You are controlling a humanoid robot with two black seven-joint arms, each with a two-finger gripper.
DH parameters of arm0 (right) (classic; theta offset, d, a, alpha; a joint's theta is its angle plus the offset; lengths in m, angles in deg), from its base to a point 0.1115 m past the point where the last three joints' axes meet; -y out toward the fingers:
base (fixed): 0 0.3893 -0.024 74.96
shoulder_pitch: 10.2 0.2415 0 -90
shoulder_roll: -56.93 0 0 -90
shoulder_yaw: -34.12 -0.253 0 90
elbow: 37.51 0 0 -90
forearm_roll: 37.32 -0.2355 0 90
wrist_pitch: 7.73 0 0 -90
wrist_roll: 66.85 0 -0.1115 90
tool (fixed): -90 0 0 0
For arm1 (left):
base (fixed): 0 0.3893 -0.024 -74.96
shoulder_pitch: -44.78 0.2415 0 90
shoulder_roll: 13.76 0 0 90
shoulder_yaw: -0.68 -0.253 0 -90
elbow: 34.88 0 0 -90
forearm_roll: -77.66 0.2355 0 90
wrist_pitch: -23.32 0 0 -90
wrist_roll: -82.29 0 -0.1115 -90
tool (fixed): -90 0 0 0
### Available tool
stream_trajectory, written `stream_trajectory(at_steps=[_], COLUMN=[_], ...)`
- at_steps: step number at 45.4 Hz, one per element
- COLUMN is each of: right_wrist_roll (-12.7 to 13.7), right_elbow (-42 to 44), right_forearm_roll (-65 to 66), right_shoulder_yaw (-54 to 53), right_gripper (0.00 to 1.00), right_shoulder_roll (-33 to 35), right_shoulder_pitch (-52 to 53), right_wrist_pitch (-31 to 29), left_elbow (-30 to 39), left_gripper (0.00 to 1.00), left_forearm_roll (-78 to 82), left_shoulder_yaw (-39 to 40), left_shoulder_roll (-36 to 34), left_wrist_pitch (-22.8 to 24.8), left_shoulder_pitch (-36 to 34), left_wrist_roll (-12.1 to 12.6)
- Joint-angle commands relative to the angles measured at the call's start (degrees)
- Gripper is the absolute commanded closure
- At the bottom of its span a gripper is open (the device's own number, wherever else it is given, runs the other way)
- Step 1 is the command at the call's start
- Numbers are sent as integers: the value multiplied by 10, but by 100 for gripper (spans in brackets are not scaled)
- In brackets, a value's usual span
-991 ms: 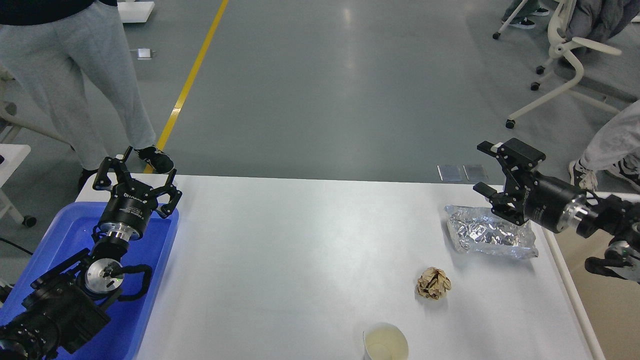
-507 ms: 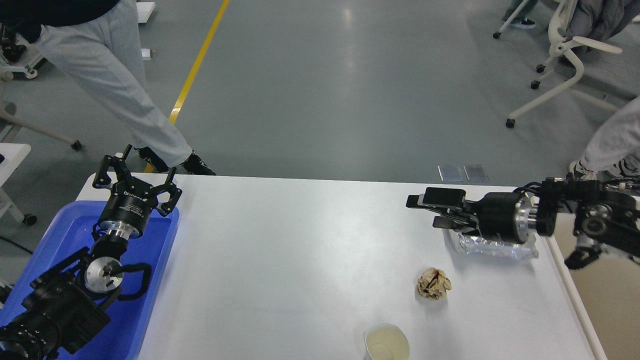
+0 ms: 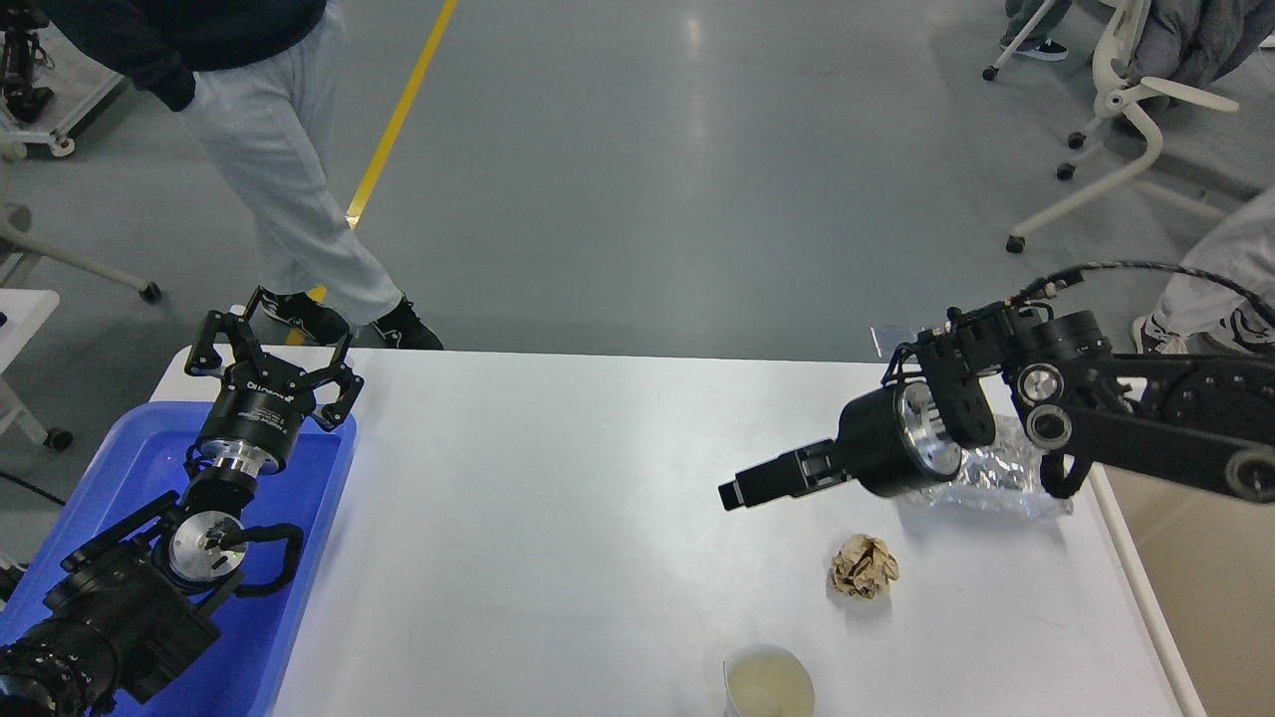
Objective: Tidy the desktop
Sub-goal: 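Reach the right gripper forward and down toward the white paper cup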
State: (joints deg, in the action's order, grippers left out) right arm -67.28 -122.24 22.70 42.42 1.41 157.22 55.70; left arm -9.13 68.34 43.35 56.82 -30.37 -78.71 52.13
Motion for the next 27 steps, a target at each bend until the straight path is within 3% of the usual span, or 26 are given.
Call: stream_trajectory(at_steps=[1,8,27], right_wrist_roll=[-11,-35,-47], right_elbow=[-5,-4,43], right_forearm_roll=[77,141,236], right_shoulder_yaw=[97,106,103], right_gripper=[0,1,1], right_shoulder_roll=[-61,-86,-100], right_shoulder_pitch=[40,16,-85], right_wrist_pitch=[-22,-21,0], left_elbow=[0,0,0], left_gripper=[0,0,0], left_forearm_roll=[0,-1,0], left_shoulder_yaw=[1,1,1], left_shoulder_roll=[0,0,0], left_wrist_pitch=[1,2,3], left_shoulder_pitch=[0,0,0], left_wrist_roll=[0,0,0])
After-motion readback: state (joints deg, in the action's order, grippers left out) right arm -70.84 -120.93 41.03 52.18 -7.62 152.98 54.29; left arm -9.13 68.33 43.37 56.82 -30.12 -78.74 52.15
